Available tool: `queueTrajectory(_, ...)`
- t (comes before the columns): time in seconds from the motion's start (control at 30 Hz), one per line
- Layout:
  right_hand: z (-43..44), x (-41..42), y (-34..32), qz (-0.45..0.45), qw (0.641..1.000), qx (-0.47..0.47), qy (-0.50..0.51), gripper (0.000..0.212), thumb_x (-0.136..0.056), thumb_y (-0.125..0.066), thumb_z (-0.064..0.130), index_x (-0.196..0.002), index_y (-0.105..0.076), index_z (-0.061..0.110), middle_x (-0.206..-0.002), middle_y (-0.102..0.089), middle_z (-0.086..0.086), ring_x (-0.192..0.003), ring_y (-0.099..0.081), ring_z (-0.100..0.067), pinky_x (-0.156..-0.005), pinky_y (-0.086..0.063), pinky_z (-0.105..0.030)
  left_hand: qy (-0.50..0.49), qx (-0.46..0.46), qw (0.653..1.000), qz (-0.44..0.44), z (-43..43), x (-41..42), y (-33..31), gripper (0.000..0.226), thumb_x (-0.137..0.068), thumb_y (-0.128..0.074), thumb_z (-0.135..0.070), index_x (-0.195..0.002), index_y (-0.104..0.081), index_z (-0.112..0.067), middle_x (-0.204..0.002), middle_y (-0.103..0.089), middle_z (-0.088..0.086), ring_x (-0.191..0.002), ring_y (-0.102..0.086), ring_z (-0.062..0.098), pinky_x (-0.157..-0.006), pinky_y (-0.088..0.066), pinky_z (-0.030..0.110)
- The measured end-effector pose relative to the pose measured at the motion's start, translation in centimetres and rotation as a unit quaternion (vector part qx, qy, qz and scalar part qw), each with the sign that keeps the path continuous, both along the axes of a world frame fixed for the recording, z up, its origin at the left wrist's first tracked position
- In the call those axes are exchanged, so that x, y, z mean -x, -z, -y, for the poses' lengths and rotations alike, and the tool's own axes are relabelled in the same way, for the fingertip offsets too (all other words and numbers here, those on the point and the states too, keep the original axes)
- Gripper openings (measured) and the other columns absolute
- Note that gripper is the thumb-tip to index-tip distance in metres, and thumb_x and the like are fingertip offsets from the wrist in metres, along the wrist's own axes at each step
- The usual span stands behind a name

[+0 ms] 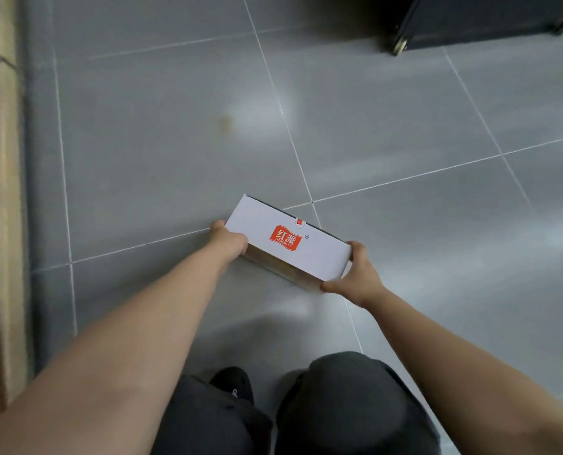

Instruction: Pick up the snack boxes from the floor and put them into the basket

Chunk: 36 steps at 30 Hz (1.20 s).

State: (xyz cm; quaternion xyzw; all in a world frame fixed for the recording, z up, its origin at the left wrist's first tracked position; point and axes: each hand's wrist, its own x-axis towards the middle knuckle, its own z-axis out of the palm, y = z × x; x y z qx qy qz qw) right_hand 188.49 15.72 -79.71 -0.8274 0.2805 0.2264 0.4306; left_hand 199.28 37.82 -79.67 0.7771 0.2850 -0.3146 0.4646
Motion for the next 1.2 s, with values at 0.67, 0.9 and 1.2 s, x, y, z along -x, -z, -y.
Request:
queueTrajectory(0.67,-10.6,-7.6,-49.3,0.076,0.950,-0.269,-0.142,0.093,-0.061,-0.089,0.013,-0.136,-0.036,0.025,-0.131,-0.053,-0.005,-0.127,-0.048,-0.014,-0.100,-0.046,-0.038,-0.355,-0.001,0.928,0.114,-14.2,10.5,-50.4,0.058,-0.066,-0.058,-0.018,-0.124,-0.054,-0.014,-0.116,-0.064,0.006,-0.103,-0.060,0.024,-0.084,-0.051,0.035)
queueTrajectory(0.9,-15.7,-3.6,-57.5,0.037,0.879,-0.373,-0.296,0.090,-0.048,-0.090,0.052,-0.127,-0.054,0.030,-0.131,-0.060,0.001,-0.127,-0.053,-0.021,-0.103,-0.046,-0.049,-0.564,-0.063,0.805,0.172,-13.4,23.0,-60.7,0.019,-0.079,-0.051,-0.012,-0.097,-0.051,-0.020,-0.098,-0.065,0.009,-0.089,-0.064,0.027,-0.083,-0.056,0.045)
queueTrajectory(1.2,-22.5,9.7,-61.3,-0.061,0.730,-0.411,-0.542,0.082,-0.063,-0.085,0.045,-0.136,-0.052,0.029,-0.132,-0.061,0.006,-0.127,-0.054,-0.022,-0.105,-0.043,-0.048,-0.784,-0.080,0.580,0.205,-5.3,45.7,-65.6,0.032,-0.085,-0.050,-0.005,-0.117,-0.056,-0.007,-0.083,-0.061,0.009,-0.068,-0.053,0.019,-0.059,-0.043,0.030)
